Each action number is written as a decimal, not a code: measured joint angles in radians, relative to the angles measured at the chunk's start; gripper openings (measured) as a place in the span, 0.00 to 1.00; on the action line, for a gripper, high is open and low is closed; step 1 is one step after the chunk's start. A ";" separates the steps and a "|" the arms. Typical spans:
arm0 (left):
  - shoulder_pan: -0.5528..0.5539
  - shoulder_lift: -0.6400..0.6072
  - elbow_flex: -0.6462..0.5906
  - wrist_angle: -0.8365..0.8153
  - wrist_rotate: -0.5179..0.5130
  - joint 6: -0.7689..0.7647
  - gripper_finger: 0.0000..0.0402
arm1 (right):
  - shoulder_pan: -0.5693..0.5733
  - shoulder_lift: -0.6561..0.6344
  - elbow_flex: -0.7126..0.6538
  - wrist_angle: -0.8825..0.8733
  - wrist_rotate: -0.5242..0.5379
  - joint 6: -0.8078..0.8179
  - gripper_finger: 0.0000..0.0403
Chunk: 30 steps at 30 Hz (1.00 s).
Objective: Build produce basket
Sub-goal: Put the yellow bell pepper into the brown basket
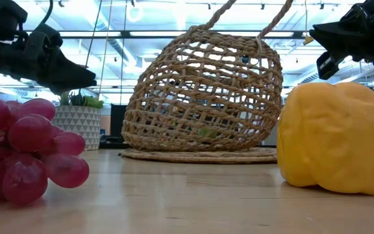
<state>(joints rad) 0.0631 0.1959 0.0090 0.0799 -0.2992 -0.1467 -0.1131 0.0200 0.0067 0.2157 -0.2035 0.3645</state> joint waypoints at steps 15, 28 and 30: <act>0.000 0.000 0.000 0.002 0.000 0.002 0.49 | 0.000 0.000 0.000 0.220 0.083 0.137 0.10; 0.000 0.000 0.000 0.003 0.000 0.002 0.49 | -0.013 0.001 0.021 0.266 0.175 0.285 0.10; 0.000 0.000 0.000 0.003 0.000 0.001 0.49 | -0.022 0.001 0.066 0.234 0.172 0.237 0.10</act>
<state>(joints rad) 0.0631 0.1963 0.0086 0.0834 -0.2996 -0.1455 -0.1354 0.0211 0.0723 0.4495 -0.0311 0.6016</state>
